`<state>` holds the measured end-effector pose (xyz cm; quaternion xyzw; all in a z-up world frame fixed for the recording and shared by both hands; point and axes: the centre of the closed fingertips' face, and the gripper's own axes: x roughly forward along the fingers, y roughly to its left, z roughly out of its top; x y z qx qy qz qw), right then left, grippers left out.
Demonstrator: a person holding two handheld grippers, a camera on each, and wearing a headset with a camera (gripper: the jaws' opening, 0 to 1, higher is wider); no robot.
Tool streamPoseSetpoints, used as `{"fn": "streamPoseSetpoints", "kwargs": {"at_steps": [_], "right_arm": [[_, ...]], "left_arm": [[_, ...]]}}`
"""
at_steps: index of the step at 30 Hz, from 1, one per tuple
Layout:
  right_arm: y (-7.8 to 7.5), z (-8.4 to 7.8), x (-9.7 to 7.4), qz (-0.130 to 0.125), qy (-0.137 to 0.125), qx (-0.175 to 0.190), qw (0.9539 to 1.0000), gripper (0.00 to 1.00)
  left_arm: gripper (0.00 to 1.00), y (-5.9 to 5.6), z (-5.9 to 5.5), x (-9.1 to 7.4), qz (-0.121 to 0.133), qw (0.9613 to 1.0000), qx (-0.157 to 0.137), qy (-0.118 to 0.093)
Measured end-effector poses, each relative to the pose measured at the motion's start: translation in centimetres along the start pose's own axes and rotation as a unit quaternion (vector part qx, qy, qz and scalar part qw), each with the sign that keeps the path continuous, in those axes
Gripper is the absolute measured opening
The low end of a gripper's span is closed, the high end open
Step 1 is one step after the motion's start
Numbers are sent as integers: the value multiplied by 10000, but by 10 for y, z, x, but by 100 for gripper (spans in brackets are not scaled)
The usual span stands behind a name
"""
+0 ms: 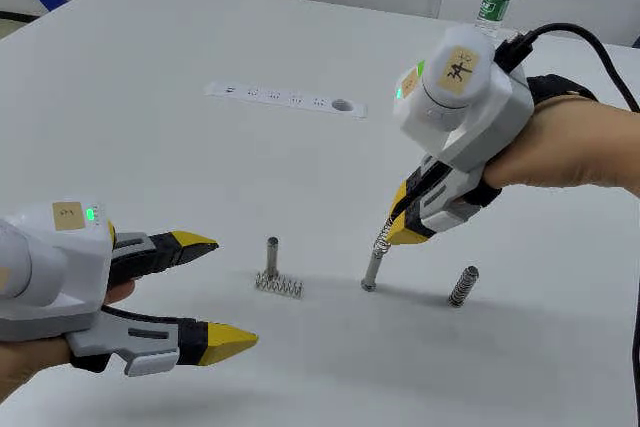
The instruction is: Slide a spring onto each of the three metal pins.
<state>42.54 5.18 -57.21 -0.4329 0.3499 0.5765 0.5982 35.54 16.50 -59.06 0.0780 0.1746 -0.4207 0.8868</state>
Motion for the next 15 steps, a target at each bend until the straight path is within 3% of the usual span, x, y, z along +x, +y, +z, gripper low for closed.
{"fn": "streamPoseSetpoints", "kwargs": {"at_steps": [15], "right_arm": [[-3, -3, 8, 44, 114, 0, 9999, 12]], "left_arm": [[69, 1, 1, 1, -1, 10000, -24, -15]]}}
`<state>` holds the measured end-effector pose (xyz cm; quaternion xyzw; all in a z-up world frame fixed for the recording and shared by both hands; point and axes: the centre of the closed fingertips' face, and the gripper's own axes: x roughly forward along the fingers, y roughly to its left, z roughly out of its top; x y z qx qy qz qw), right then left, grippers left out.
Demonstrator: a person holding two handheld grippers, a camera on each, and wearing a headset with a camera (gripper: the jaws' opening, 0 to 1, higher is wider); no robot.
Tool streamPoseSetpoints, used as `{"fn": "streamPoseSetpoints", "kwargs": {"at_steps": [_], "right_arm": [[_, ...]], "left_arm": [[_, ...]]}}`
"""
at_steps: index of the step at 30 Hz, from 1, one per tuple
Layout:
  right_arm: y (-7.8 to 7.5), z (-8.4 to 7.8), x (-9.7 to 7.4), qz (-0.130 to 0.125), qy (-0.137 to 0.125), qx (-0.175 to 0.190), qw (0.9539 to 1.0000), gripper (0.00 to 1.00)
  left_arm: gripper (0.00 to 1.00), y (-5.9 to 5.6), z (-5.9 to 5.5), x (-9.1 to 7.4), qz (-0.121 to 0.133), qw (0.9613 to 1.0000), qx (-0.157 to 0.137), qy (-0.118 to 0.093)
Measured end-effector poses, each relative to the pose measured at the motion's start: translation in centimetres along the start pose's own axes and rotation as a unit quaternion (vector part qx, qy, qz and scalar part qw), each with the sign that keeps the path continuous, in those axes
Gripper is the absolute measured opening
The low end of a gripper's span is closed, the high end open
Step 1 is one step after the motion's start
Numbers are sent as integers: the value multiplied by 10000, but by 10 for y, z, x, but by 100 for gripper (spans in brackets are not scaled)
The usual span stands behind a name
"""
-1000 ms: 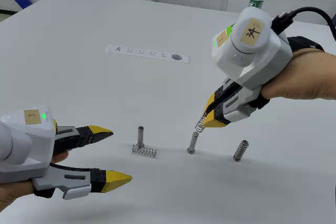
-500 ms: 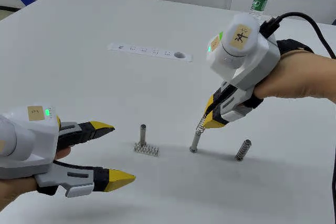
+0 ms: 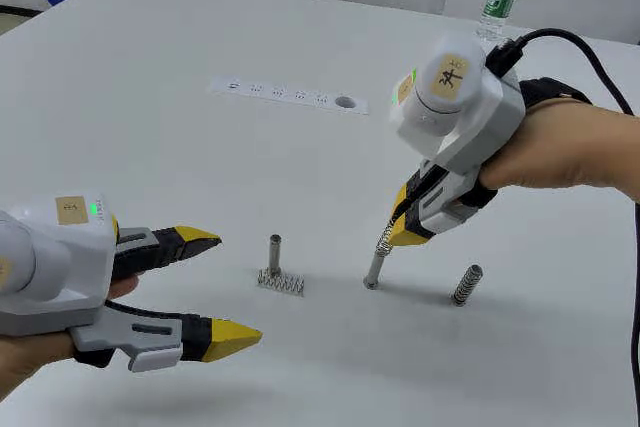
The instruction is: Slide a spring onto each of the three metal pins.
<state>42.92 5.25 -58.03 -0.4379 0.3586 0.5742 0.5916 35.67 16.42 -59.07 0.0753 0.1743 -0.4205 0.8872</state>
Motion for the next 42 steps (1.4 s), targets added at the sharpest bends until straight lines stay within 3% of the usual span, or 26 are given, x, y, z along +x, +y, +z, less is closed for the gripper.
{"fn": "streamPoseSetpoints", "kwargs": {"at_steps": [14, 42], "right_arm": [[0, -4, 9, 53, 165, -7, 9998, 12], [-1, -19, 54, 229, 544, 238, 9980, 12]], "left_arm": [[68, 0, -1, 0, 3, 10000, -1, 8], [68, -2, -1, -1, 14, 10000, 7, 31]]}}
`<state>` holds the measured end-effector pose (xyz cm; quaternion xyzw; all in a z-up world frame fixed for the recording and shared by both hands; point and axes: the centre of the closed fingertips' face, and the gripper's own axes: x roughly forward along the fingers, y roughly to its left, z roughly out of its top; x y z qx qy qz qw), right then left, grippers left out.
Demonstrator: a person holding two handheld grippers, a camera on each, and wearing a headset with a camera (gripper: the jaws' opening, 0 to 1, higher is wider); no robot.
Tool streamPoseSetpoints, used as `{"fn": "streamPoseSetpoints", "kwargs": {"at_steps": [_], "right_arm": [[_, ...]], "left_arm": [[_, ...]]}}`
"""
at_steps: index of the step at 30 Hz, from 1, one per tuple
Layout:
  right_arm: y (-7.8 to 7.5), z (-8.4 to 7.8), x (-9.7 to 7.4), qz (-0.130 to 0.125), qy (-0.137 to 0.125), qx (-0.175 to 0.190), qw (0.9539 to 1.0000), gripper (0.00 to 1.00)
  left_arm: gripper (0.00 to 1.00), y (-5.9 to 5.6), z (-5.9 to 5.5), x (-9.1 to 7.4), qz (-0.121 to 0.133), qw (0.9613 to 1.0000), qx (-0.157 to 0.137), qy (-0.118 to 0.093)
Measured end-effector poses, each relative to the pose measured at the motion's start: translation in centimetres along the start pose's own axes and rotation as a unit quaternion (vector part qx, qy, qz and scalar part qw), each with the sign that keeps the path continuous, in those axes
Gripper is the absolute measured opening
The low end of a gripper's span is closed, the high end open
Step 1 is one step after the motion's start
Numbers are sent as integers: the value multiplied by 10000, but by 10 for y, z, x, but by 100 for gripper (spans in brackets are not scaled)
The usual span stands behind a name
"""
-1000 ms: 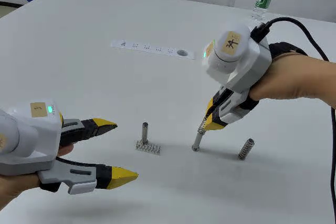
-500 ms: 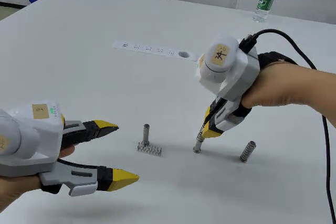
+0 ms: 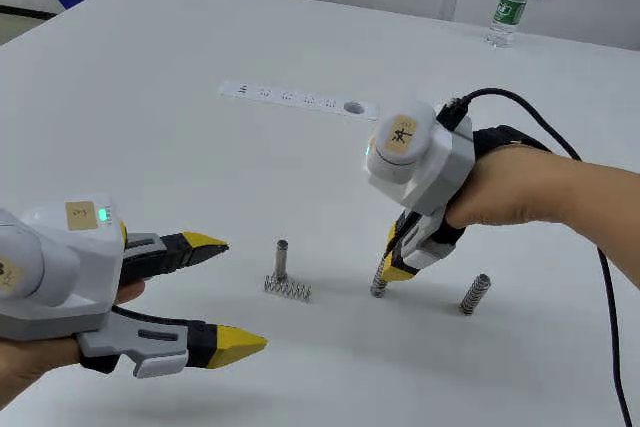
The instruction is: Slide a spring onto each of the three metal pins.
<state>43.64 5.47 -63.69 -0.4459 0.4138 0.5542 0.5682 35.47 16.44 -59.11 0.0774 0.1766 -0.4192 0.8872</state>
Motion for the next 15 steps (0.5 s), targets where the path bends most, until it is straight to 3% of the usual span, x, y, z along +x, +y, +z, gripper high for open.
{"fn": "streamPoseSetpoints", "kwargs": {"at_steps": [15], "right_arm": [[0, 1, 5, -15, -40, 89, 10000, 12]], "left_arm": [[67, 0, 0, -1, 17, 10000, -8, -3]]}}
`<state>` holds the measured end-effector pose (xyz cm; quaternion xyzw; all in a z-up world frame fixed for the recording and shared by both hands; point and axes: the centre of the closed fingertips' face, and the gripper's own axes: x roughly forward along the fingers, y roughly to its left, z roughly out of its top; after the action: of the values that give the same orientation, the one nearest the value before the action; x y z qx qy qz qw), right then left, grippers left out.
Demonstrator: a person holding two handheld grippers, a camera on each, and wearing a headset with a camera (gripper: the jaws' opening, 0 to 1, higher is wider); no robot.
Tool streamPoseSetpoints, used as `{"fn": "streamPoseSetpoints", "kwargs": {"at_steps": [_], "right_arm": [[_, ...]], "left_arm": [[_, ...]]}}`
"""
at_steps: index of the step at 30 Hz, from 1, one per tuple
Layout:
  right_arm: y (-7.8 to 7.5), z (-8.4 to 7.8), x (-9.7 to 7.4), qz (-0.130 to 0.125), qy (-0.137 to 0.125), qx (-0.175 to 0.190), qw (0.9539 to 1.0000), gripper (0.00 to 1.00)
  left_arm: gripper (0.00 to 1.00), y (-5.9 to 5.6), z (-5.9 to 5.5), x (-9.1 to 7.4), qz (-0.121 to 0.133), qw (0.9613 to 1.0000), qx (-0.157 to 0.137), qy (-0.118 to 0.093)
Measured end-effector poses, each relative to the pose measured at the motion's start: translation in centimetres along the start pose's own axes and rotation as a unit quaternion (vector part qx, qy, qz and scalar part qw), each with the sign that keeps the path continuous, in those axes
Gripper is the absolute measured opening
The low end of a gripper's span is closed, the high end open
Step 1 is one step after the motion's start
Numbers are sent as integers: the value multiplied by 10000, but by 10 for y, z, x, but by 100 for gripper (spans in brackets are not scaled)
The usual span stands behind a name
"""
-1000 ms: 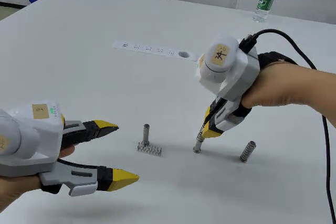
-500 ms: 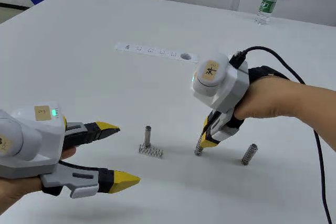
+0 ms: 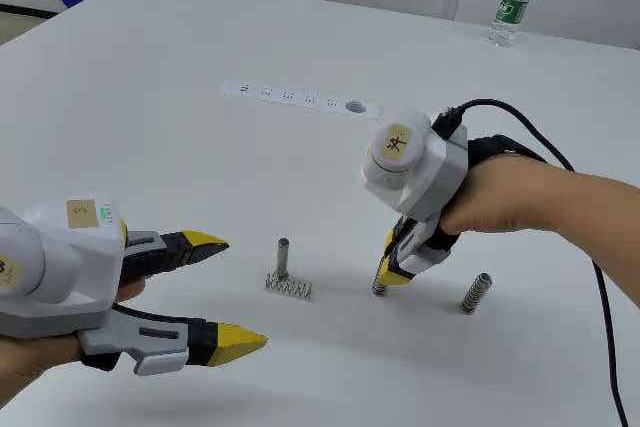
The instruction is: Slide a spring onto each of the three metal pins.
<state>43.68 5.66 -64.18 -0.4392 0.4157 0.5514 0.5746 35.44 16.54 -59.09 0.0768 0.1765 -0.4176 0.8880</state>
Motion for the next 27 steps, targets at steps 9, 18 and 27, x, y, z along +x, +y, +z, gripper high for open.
{"fn": "streamPoseSetpoints", "kwargs": {"at_steps": [9, 18, 27], "right_arm": [[3, 1, -2, -23, -109, 14, 9999, 16], [4, 18, -18, -188, -440, 24, 9989, 19], [14, 44, -17, -82, -776, 15, 9970, 19]], "left_arm": [[67, -1, 0, 0, -11, 10000, 4, -1], [67, -1, 2, 0, -12, 10000, 15, -7], [67, -1, 2, 0, 0, 10000, 21, -4]]}}
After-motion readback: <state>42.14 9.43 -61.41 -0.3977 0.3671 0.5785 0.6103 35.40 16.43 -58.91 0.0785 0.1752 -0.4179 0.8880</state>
